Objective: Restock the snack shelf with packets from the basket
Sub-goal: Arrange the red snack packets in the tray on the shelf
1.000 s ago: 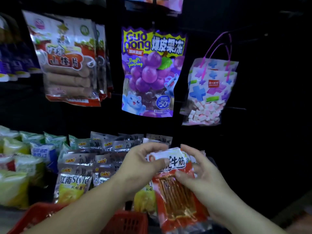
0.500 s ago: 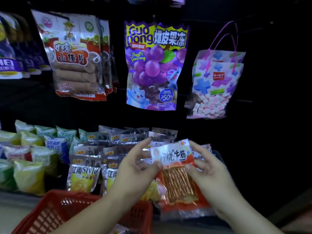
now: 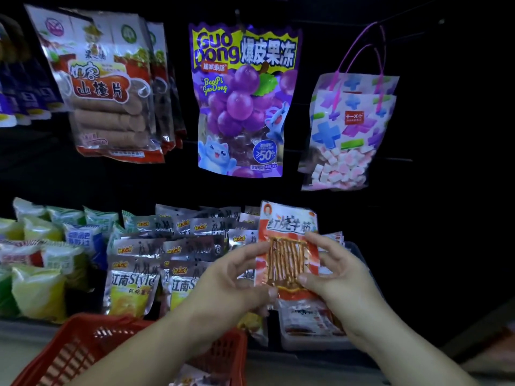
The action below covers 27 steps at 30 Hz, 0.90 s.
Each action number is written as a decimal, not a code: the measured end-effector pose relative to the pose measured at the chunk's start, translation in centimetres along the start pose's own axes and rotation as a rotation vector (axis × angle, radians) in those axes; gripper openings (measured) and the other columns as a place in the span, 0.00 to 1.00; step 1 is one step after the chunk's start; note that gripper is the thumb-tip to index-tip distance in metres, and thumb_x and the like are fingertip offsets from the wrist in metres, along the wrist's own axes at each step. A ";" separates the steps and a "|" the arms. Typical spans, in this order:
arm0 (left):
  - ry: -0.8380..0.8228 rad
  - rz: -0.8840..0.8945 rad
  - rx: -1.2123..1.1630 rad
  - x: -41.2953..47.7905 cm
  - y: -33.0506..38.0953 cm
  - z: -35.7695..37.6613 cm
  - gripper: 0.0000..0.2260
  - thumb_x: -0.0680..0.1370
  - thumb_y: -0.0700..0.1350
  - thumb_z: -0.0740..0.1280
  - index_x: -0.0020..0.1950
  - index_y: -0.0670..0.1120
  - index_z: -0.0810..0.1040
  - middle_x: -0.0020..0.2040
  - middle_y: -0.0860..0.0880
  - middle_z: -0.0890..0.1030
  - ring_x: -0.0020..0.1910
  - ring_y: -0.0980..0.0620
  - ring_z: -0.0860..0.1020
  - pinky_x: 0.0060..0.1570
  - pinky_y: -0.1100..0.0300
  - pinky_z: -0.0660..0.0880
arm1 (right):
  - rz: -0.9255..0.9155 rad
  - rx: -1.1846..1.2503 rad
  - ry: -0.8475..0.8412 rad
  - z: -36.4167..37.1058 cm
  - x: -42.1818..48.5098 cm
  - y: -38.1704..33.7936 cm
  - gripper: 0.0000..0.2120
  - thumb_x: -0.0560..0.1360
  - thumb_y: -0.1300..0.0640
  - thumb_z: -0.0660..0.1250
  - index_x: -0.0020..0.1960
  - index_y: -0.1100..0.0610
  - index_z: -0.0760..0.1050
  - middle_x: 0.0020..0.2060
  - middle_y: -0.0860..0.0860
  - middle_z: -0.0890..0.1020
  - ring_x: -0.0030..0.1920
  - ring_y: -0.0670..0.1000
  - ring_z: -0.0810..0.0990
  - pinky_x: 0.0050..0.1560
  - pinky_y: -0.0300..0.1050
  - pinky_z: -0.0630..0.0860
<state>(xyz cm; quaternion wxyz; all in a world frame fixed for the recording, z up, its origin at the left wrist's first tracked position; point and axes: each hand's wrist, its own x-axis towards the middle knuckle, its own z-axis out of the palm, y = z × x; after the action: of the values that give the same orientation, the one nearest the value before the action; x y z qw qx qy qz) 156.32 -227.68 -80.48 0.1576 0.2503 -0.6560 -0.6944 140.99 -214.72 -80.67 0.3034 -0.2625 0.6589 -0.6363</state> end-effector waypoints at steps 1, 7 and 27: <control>0.033 0.002 0.001 0.0 0.0 0.0 0.31 0.73 0.34 0.77 0.69 0.61 0.76 0.65 0.56 0.76 0.43 0.43 0.86 0.48 0.52 0.84 | -0.011 0.002 0.002 0.0 0.0 0.0 0.31 0.74 0.75 0.71 0.66 0.44 0.78 0.56 0.44 0.83 0.47 0.45 0.87 0.40 0.42 0.83; 0.078 0.014 -0.140 -0.1 -0.2 0.5 0.31 0.73 0.32 0.76 0.70 0.57 0.75 0.63 0.56 0.78 0.50 0.46 0.86 0.45 0.58 0.83 | -0.042 -0.031 -0.085 -0.4 -0.4 0.0 0.32 0.75 0.76 0.69 0.63 0.41 0.80 0.53 0.36 0.84 0.57 0.44 0.85 0.51 0.47 0.85; 0.045 0.239 0.181 -0.8 -1.1 4.2 0.14 0.78 0.30 0.67 0.50 0.49 0.80 0.54 0.60 0.84 0.35 0.61 0.77 0.35 0.66 0.73 | -0.063 0.020 -0.015 0.2 -0.4 -0.2 0.22 0.80 0.62 0.69 0.59 0.34 0.82 0.55 0.44 0.86 0.58 0.42 0.83 0.56 0.42 0.80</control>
<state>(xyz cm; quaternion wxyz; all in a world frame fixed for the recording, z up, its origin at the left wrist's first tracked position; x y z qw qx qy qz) 154.82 -223.66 -81.40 0.2306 0.1992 -0.7372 -0.6031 141.37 -214.58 -80.41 0.2906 -0.2849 0.6416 -0.6502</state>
